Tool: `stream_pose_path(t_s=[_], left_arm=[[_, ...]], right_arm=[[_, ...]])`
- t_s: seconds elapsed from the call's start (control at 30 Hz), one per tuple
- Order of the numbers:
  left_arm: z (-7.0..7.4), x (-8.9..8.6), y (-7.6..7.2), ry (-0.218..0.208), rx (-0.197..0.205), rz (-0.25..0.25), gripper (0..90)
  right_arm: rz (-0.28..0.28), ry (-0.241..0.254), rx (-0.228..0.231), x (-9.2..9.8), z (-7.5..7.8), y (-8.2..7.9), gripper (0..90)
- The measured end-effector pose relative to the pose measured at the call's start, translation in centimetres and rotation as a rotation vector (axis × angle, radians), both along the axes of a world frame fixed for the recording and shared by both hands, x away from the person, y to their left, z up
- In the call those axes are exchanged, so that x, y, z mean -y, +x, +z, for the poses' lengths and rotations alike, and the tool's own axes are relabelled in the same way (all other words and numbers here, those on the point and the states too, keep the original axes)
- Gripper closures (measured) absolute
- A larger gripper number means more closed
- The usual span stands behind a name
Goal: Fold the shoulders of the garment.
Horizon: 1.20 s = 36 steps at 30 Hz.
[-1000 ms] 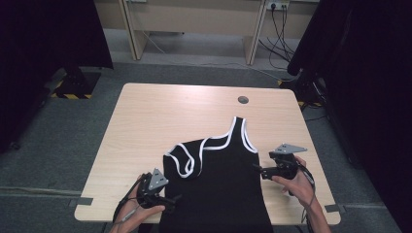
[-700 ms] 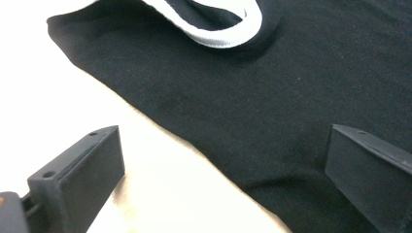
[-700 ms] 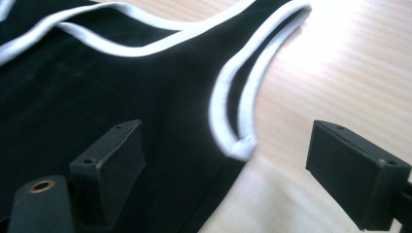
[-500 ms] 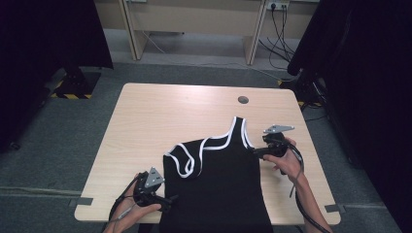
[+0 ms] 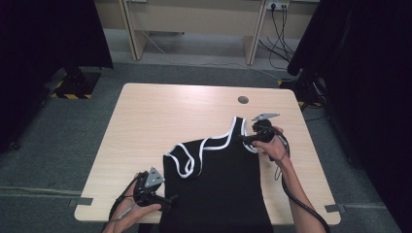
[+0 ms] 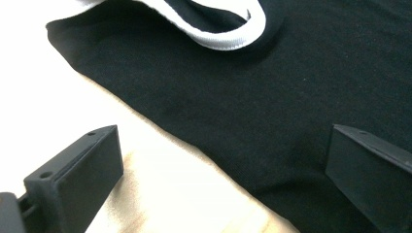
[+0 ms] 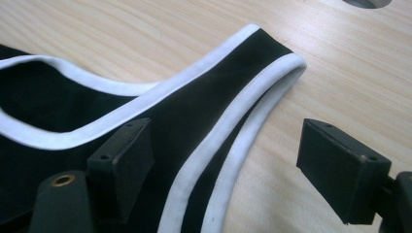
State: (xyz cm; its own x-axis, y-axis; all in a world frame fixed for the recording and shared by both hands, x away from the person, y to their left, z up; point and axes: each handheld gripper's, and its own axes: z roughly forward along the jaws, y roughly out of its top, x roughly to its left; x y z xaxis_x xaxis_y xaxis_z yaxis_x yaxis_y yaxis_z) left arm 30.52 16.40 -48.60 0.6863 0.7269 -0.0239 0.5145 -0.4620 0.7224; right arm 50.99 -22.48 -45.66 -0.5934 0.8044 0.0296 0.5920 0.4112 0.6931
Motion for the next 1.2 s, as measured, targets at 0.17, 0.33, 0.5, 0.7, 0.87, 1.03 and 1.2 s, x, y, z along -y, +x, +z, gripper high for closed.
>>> stream_pose_path(t_s=[0.17, 0.33, 0.5, 0.7, 0.87, 1.03, 1.2], left_arm=[[0.0, 0.0, 0.0, 0.000, 0.000, 0.000, 0.0], [0.0, 0.0, 0.0, 0.000, 0.000, 0.001, 0.0], [0.0, 0.0, 0.0, 0.000, 0.000, 0.002, 0.0], [0.0, 0.0, 0.0, 0.000, 0.000, 0.003, 0.0], [0.0, 0.0, 0.0, 0.000, 0.000, 0.003, 0.0], [0.0, 0.0, 0.0, 0.001, 0.000, 0.005, 0.0], [0.0, 0.0, 0.0, 0.001, 0.000, 0.006, 0.0]], right_arm=[[-0.024, 0.001, -0.016, -0.4, -0.7, 1.3, 23.4], [-0.015, -0.015, -0.014, -1.1, -1.4, 1.9, 31.0], [0.050, -0.005, 0.003, -1.4, -1.2, 1.8, 69.6], [0.079, 0.051, -0.031, -1.2, -1.2, 1.5, 85.4], [0.105, 0.142, 0.014, -0.7, 0.2, 0.4, 85.5], [0.152, 0.175, 0.094, -0.6, 2.0, -2.1, 85.3], [0.190, 0.192, 0.145, -0.4, 2.6, -5.3, 84.9]])
